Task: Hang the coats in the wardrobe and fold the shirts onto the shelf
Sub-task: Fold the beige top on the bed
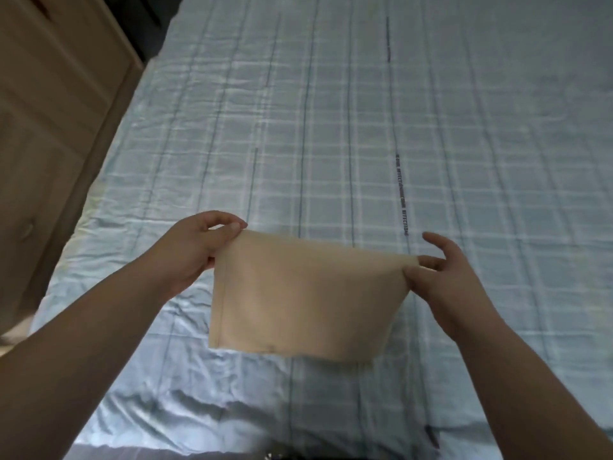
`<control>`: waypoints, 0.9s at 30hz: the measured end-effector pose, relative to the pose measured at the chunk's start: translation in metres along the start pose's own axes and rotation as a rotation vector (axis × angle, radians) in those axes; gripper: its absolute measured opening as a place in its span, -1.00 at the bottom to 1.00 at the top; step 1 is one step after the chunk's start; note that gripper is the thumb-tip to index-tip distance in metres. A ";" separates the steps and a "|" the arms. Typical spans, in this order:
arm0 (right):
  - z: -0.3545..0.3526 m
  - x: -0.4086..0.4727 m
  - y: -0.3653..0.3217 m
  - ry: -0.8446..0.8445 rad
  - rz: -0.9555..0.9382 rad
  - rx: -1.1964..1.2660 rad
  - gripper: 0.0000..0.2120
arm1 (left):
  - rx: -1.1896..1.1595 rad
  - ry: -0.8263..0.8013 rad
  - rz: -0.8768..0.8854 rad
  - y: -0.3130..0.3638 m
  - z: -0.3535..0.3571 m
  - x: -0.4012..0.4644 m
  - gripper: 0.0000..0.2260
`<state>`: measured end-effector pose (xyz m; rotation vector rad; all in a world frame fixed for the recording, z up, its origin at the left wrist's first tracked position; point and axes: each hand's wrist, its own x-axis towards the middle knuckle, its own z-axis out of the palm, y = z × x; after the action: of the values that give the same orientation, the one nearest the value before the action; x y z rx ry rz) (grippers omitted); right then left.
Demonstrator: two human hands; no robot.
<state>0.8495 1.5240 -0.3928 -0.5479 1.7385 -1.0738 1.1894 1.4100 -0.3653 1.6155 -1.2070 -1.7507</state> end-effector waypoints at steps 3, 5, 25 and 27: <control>0.013 0.063 -0.005 0.046 0.050 0.019 -0.44 | -0.053 0.053 -0.123 -0.018 0.009 0.061 -0.88; 0.024 0.115 -0.003 0.026 0.073 0.059 -0.51 | -0.114 0.106 -0.159 -0.027 0.017 0.107 -0.89; 0.077 0.133 0.093 -0.126 -0.778 -1.101 -0.48 | 1.311 0.158 0.593 -0.102 0.101 0.132 -0.51; 0.085 0.130 0.106 -0.154 -0.717 -1.191 -0.46 | 1.368 0.091 0.508 -0.124 0.116 0.122 -0.50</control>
<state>0.8835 1.4445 -0.5598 -2.0295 1.9498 -0.2633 1.0813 1.4062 -0.5446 1.6261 -2.7246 -0.3886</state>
